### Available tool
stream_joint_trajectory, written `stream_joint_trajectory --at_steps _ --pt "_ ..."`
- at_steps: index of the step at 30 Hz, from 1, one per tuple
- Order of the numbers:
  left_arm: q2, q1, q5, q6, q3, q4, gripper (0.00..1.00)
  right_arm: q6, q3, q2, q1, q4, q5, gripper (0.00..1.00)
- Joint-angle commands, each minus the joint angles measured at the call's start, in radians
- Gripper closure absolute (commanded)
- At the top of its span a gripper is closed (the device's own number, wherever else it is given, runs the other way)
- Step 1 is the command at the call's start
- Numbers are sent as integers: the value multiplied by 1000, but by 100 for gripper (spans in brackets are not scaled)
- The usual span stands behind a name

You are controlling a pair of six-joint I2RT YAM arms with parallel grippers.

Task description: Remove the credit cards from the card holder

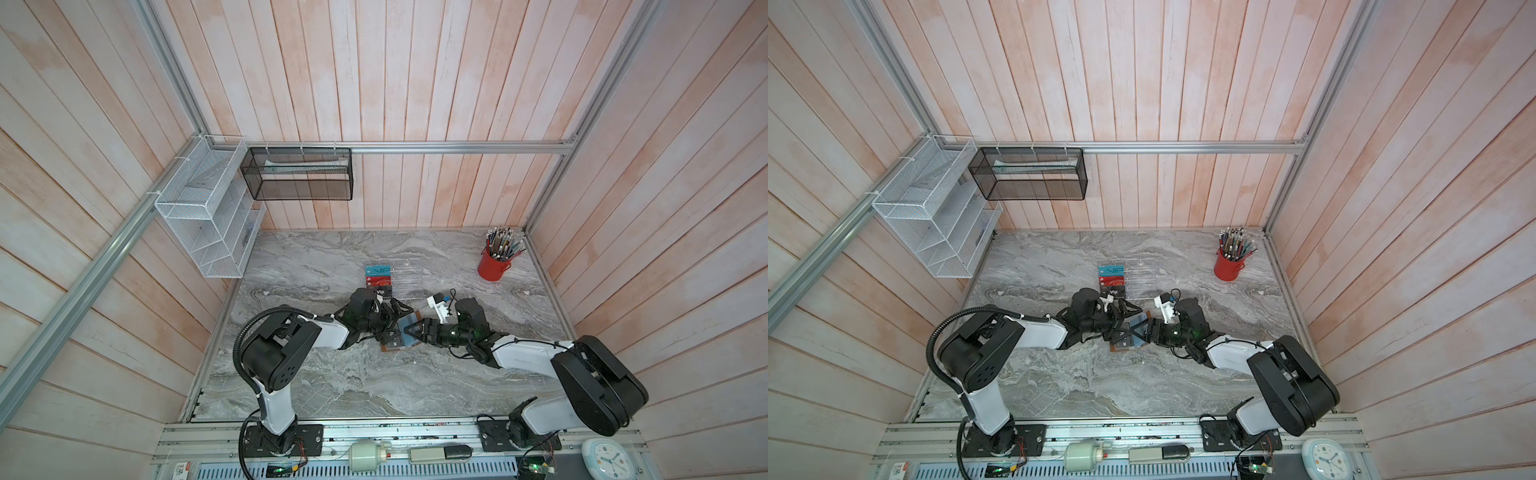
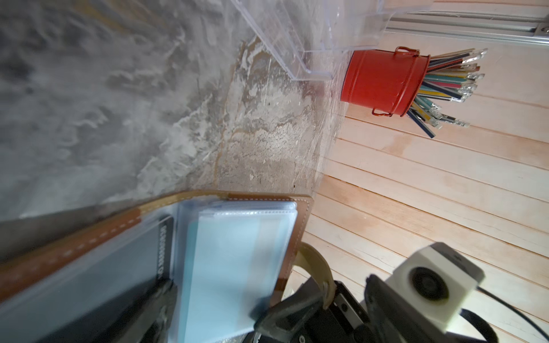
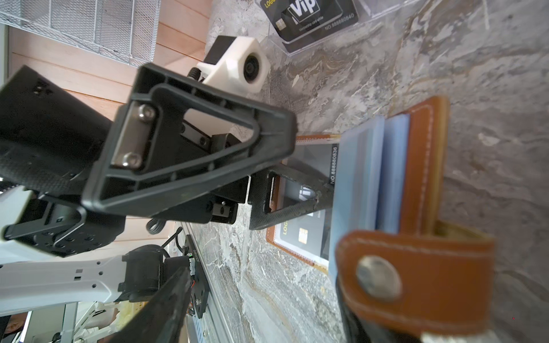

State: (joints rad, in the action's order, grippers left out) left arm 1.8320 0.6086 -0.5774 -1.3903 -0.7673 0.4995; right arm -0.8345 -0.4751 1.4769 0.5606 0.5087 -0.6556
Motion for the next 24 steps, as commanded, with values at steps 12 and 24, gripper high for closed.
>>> stream_joint_trajectory --at_steps 12,24 --pt "-4 -43 -6 5 63 -1 0 19 -53 129 2 -3 23 37" --pt "-82 -92 -19 32 108 -44 0 -16 -78 210 2 -7 20 49"
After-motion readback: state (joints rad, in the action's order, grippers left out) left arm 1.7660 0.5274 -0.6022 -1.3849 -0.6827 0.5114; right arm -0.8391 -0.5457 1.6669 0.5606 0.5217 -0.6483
